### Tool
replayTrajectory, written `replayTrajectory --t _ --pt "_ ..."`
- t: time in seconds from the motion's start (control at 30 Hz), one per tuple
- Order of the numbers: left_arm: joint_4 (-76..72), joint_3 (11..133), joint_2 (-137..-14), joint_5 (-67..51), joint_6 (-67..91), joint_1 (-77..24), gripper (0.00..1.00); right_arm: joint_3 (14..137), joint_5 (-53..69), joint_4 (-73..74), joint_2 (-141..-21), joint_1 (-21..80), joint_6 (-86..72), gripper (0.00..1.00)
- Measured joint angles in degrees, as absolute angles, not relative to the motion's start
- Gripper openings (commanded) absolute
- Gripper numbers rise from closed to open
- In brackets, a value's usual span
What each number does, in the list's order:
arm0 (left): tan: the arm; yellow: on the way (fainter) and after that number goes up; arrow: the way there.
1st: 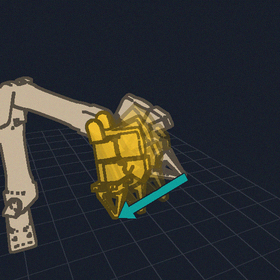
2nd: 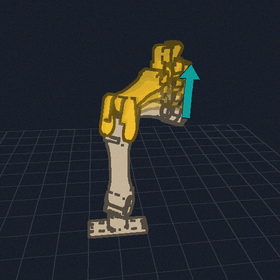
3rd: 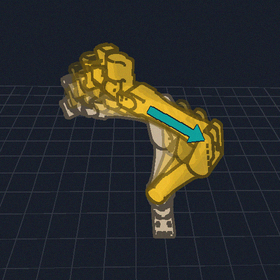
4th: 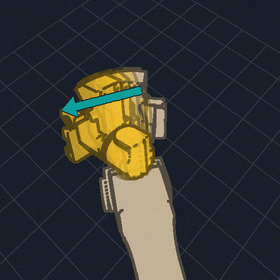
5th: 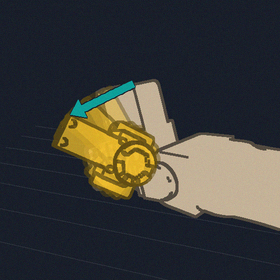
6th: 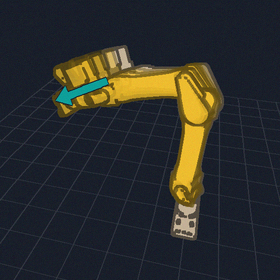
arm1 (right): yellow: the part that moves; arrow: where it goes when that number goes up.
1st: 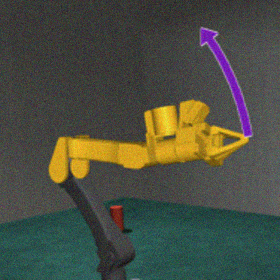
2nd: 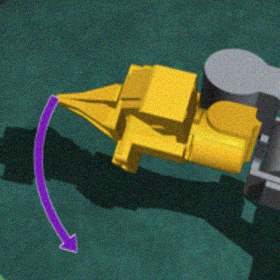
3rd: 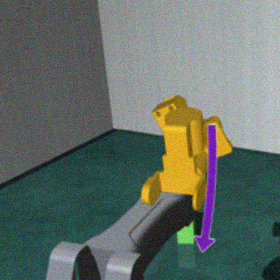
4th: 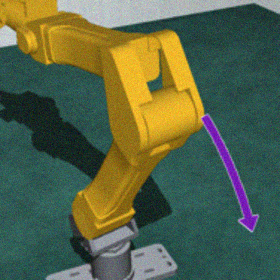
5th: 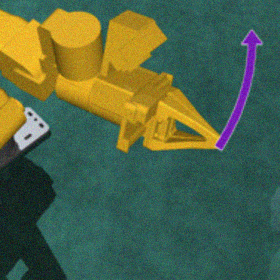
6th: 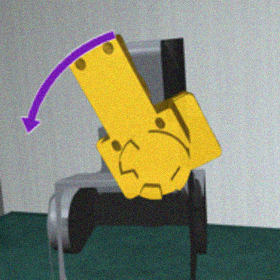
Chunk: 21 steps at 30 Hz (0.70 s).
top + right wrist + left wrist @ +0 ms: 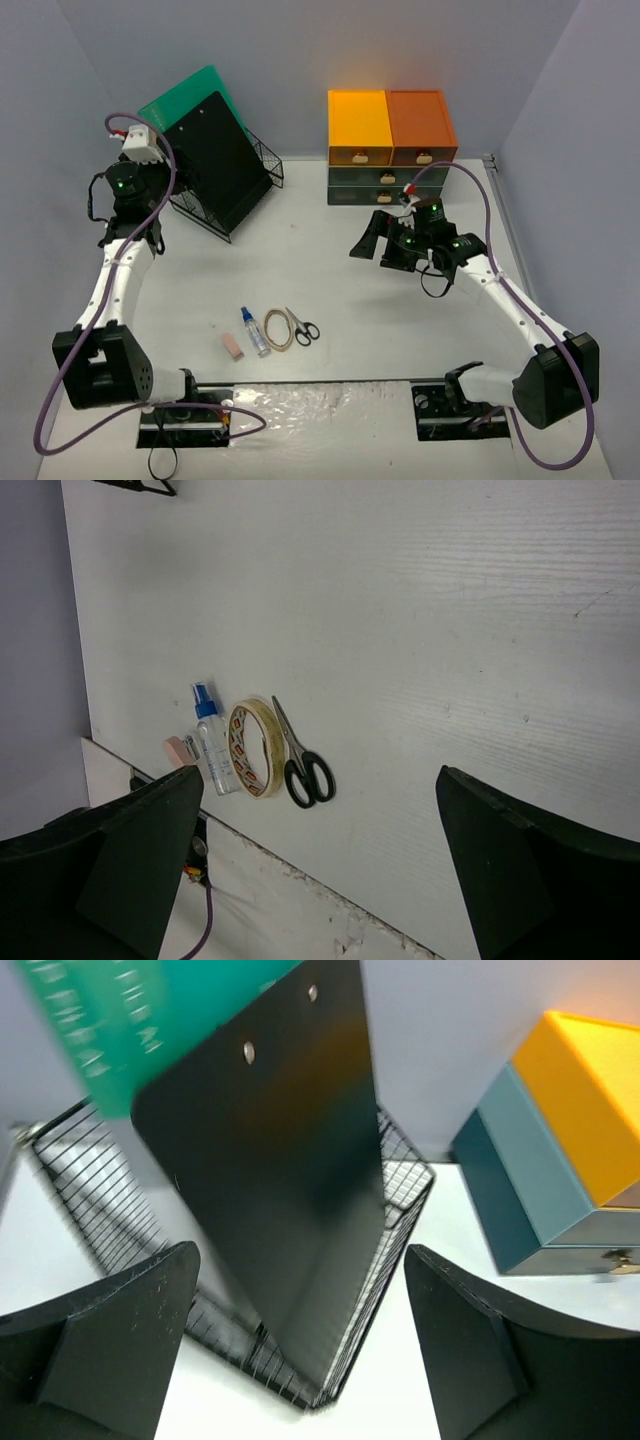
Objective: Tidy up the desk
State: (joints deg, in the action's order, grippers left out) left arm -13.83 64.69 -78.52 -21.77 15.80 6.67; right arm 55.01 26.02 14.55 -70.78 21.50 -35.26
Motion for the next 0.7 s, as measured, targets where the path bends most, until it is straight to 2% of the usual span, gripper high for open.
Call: replayTrajectory --t 0.4,0.7 --pt "14.7 58.6 -57.1 -3.8 17.7 -0.7 0.80 55.5 26.2 15.5 -72.2 22.1 -34.7 1.00" --pt "33.1 52.6 -41.0 -1.5 23.4 -6.1 0.80 55.5 21.2 15.7 -78.5 30.0 -34.0 1.00"
